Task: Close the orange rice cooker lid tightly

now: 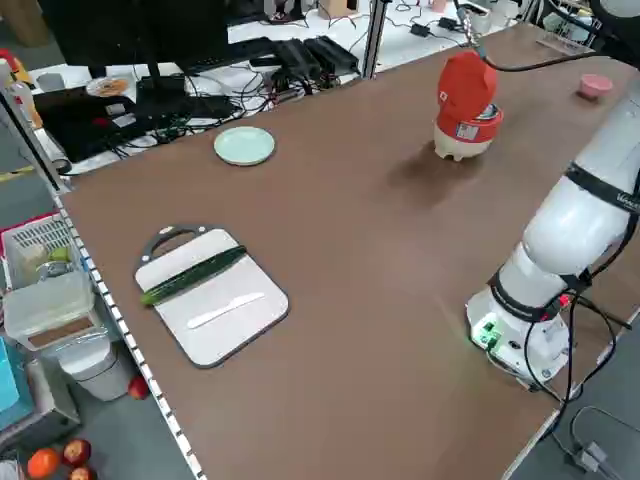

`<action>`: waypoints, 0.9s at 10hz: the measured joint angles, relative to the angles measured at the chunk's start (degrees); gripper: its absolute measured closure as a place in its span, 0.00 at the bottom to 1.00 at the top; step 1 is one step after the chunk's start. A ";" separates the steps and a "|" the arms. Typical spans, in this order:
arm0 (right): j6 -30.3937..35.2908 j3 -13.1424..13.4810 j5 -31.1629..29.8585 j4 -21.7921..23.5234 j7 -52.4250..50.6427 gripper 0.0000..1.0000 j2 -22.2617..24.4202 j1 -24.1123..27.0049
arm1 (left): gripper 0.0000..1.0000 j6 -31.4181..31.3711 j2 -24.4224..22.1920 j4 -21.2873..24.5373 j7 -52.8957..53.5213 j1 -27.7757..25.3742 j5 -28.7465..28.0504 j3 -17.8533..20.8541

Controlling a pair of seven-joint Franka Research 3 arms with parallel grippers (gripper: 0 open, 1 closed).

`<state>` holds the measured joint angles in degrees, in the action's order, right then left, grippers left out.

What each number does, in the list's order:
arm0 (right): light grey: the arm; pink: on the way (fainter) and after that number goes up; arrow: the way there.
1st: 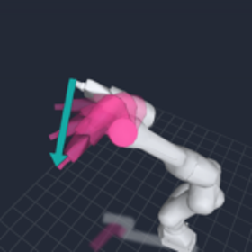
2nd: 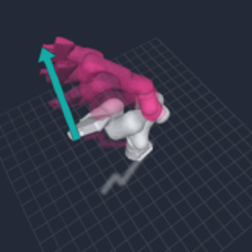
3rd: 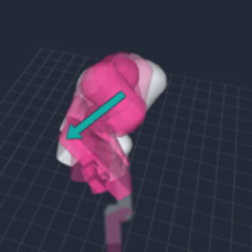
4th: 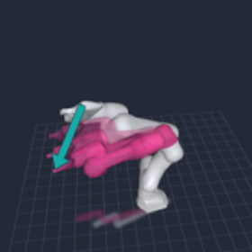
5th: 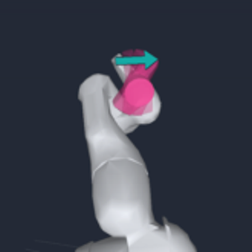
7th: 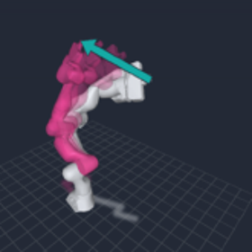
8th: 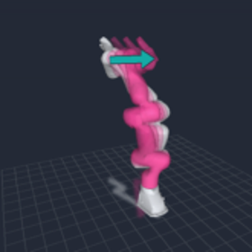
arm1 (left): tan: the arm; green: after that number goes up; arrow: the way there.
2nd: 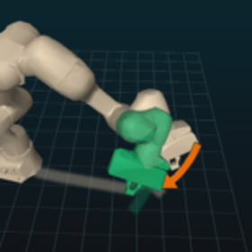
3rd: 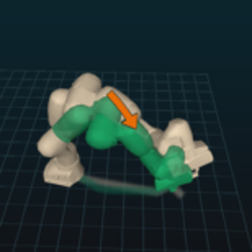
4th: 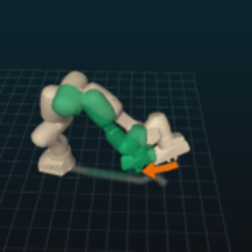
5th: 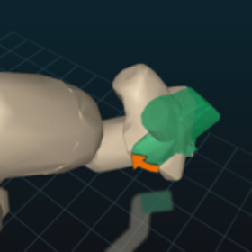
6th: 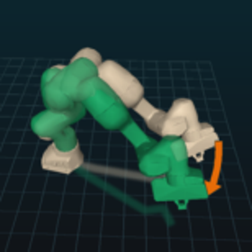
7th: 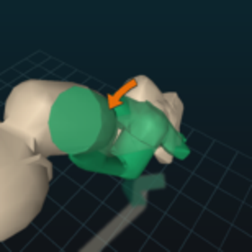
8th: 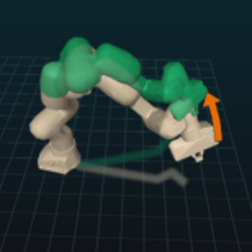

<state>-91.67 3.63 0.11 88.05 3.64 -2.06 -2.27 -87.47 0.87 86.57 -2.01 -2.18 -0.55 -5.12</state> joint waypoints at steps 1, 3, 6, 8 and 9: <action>0.00 0.00 0.00 0.09 0.00 0.00 0.00 0.00 | 0.00 0.01 0.00 0.04 0.00 0.00 0.00 0.00; -0.12 0.04 0.03 0.65 0.00 0.00 -0.05 0.04 | 0.00 0.01 0.00 0.34 -0.03 0.11 0.00 -0.01; -0.36 0.02 0.08 1.34 0.01 0.00 -0.05 0.04 | 0.00 1.44 0.03 2.06 -6.61 1.05 0.11 -1.83; -0.35 -0.02 0.10 1.41 -0.08 0.00 -0.04 0.01 | 0.03 1.24 0.13 5.62 -12.53 1.42 0.40 -4.71; -0.35 -0.09 0.12 1.57 -1.78 0.00 -0.05 -0.01 | 0.12 0.65 0.18 7.33 -16.33 1.48 0.50 -6.12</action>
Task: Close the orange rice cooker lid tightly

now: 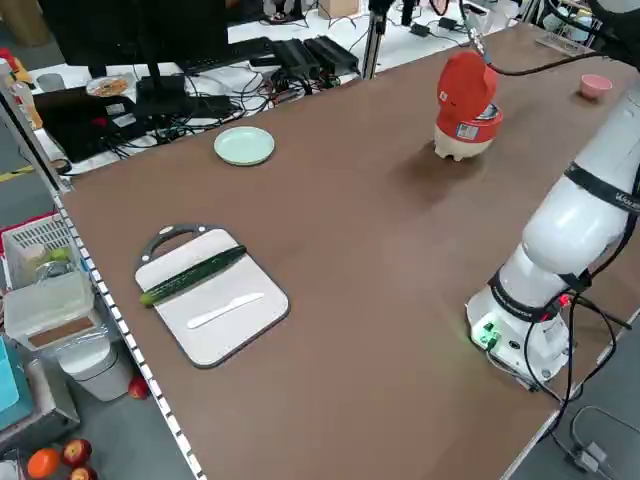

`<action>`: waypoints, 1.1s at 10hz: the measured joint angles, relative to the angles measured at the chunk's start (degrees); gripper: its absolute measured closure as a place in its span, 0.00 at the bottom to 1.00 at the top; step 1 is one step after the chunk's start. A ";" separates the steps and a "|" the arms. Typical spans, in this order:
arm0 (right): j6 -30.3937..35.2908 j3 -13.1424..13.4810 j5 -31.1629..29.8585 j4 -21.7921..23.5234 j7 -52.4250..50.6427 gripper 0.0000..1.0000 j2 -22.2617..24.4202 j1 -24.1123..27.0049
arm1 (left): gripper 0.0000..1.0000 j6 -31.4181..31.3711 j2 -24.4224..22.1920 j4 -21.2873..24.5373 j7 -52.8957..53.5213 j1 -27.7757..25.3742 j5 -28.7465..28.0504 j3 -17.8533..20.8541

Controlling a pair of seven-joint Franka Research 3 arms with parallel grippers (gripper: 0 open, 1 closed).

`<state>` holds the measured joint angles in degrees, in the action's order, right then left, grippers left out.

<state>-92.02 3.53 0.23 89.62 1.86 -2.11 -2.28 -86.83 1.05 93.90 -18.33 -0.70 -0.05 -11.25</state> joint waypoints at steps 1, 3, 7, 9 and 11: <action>-0.01 -0.09 0.06 0.20 -3.22 0.00 -0.02 -0.03 | 0.27 -1.47 0.03 1.89 -1.76 0.01 0.06 -1.56; -0.30 -0.31 0.32 0.67 -8.54 0.00 -0.17 -0.80 | 0.37 -6.84 0.40 5.49 -3.27 0.12 0.08 -5.01; -1.46 -0.38 5.05 3.25 -22.58 0.00 -0.57 -2.60 | 0.81 -12.03 3.11 6.39 -11.08 0.39 0.26 -11.11; -3.41 -0.10 7.96 5.29 -31.66 0.00 -0.89 -2.31 | 0.85 -14.06 4.67 6.85 -19.11 0.91 0.28 -15.47; -8.29 0.10 14.27 9.53 -48.73 0.00 -1.61 -1.23 | 0.97 -16.61 6.63 7.49 -26.39 3.75 0.26 -17.22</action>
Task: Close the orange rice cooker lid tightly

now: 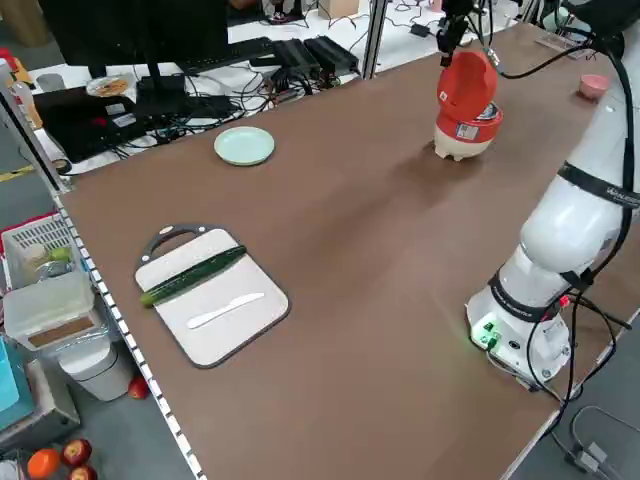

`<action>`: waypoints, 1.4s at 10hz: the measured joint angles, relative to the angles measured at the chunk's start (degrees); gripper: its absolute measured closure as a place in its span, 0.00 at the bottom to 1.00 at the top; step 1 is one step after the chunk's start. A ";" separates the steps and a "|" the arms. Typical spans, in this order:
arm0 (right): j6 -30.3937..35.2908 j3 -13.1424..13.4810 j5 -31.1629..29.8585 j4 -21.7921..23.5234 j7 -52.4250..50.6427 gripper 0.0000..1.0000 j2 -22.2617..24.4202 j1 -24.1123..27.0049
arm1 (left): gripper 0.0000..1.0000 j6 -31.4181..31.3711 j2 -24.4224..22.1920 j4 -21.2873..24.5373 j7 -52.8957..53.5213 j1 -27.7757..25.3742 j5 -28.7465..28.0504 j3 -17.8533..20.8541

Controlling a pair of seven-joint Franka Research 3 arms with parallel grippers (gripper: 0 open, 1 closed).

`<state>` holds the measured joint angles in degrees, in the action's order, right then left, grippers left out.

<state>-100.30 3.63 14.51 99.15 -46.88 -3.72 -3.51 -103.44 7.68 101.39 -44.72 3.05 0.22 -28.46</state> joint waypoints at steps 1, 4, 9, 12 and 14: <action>-3.34 0.11 3.46 2.83 -9.76 0.02 -0.66 0.55 | 0.99 -1.41 0.46 0.60 -2.13 1.54 0.00 -0.06; -7.85 -0.04 13.05 6.69 -27.15 0.15 -3.70 0.64 | 0.99 -4.98 0.92 1.02 -8.89 4.80 -0.01 -0.15; -19.97 -0.50 40.85 16.39 -56.25 0.25 -10.87 -3.31 | 0.99 -12.08 3.43 1.20 -14.53 9.18 -0.01 -0.16; -20.37 -0.66 59.33 19.88 -72.11 0.25 -15.24 -7.92 | 0.99 -16.86 8.40 1.27 -18.70 12.67 -0.99 -0.14; -20.31 -0.77 74.19 22.00 -85.21 0.25 -18.75 -12.00 | 0.99 -19.49 12.44 1.30 -21.98 14.24 -3.69 -0.14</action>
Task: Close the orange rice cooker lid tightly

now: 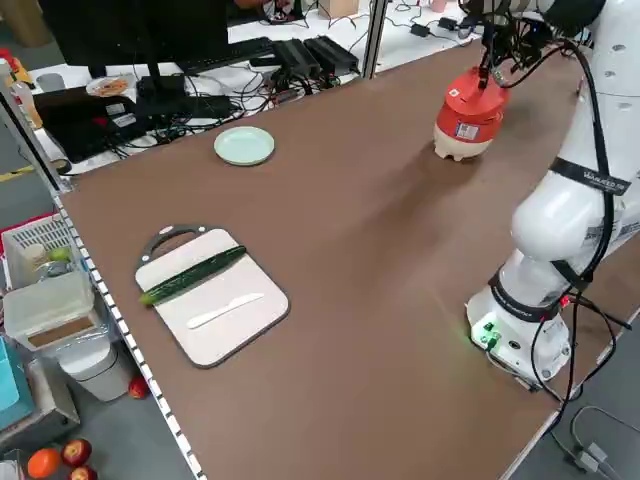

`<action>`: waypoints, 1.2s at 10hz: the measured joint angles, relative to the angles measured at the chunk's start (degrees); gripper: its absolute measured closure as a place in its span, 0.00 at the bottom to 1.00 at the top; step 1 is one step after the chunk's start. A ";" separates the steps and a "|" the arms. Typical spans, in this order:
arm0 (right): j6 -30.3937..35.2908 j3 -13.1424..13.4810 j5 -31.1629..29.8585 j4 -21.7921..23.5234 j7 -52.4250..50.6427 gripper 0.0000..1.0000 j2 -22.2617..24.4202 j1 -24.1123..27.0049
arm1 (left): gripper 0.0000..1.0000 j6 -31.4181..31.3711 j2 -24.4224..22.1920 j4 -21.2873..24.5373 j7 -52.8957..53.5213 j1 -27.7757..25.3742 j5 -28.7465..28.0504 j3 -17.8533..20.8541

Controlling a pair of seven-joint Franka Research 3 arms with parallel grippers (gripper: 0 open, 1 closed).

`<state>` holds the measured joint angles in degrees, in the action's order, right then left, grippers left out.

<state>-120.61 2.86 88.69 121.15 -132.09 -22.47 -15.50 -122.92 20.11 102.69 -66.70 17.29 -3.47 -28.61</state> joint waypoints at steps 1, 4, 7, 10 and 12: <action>0.16 -0.03 6.45 0.82 -5.95 0.25 -2.49 -2.12 | 0.99 -1.53 1.91 -0.02 -0.59 0.27 -0.23 0.00; 5.60 -0.03 17.50 2.68 -14.37 0.26 -6.43 -6.73 | 0.99 -2.04 2.84 -0.41 -0.71 0.30 -0.29 0.01; 10.89 -0.03 20.78 4.59 -20.08 0.27 -8.33 -8.88 | 0.96 -1.64 2.61 -1.26 -0.78 -0.24 -0.46 0.14; 14.85 -0.30 22.31 4.78 -24.02 0.29 -12.00 -9.26 | 0.57 12.98 -0.02 -11.46 -0.78 -2.60 -0.46 0.31; 16.12 -1.99 26.88 4.67 -24.81 0.29 -13.70 -9.95 | 0.28 20.63 -2.09 -16.91 -0.58 -7.82 -0.53 0.46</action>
<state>-104.49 0.86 115.57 125.82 -156.90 -36.17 -25.46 -102.29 18.03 85.78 -67.29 9.47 -4.00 -28.15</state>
